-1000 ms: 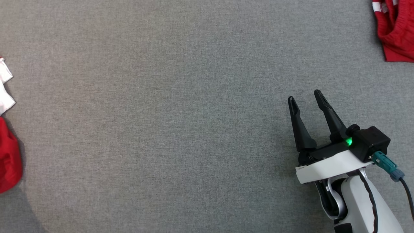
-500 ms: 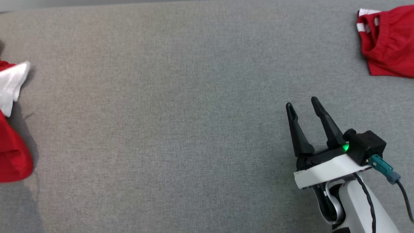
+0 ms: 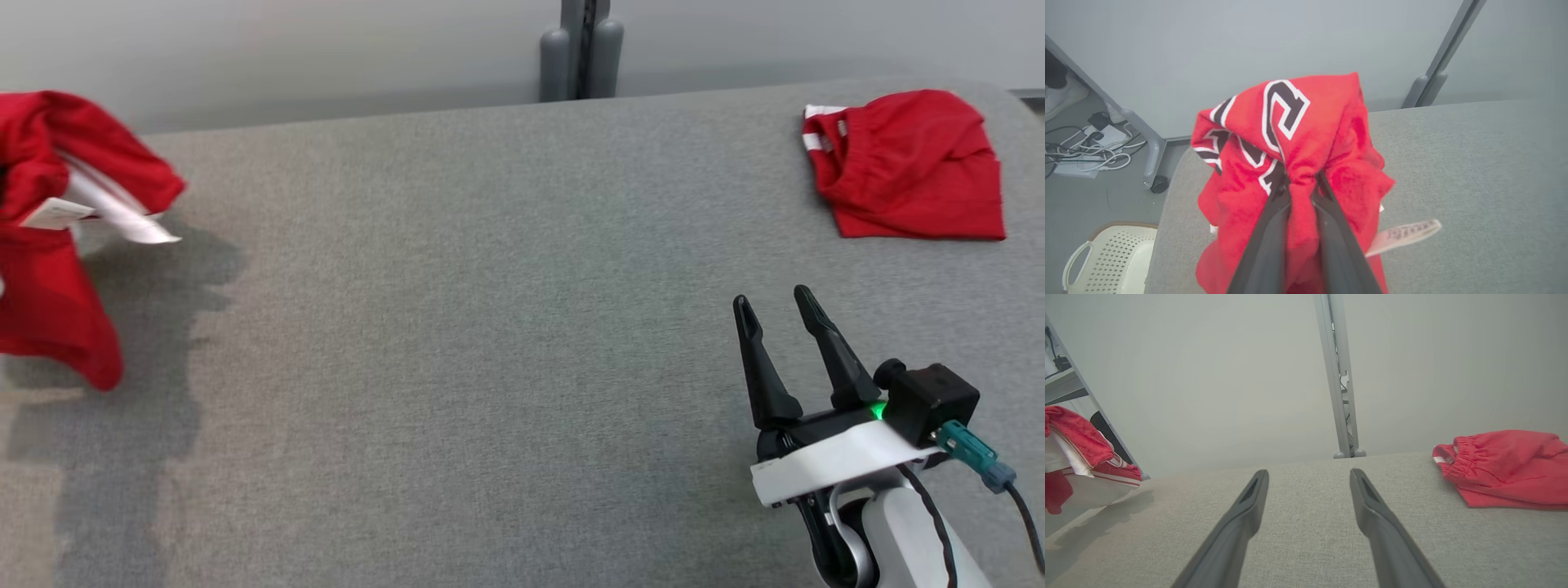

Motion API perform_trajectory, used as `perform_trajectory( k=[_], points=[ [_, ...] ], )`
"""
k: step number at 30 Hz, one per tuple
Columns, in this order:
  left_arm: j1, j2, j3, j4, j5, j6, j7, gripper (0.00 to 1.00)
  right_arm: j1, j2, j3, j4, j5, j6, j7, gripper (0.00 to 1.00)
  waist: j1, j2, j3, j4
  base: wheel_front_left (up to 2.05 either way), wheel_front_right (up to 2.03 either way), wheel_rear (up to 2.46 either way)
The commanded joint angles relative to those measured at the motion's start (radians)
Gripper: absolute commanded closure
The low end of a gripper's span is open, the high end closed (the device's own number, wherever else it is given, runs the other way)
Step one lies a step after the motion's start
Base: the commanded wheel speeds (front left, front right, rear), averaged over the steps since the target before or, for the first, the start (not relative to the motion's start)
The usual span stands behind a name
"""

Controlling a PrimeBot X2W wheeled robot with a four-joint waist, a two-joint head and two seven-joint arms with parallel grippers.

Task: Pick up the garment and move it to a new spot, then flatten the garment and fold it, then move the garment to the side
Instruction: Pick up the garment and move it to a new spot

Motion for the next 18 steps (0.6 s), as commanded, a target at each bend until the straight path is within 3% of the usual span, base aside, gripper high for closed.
perform_trajectory(
  k=[1, 6, 18],
  points=[
    [0.015, -0.006, -0.013, -0.023, -0.002, -0.002, -0.004, 1.0, 0.015, -0.005, -0.007, 0.004, 0.008, 0.0, -0.005, 0.0, 0.0, 0.0, -0.025, -0.021, 0.0, 0.0, 0.0],
    [0.037, -0.058, -0.063, -0.122, 0.014, 0.0, -0.029, 1.0, 0.033, -0.005, -0.012, 0.005, 0.01, 0.0, -0.005, 0.0, 0.0, 0.0, -0.055, -0.055, 0.0, 0.0, 0.0],
    [0.112, -0.24, -0.191, -0.341, 0.112, 0.083, -0.119, 1.0, 0.044, -0.005, -0.011, -0.005, 0.011, 0.0, -0.005, 0.0, 0.0, 0.0, -0.066, -0.146, 0.0, 0.0, 0.0]
  ],
)
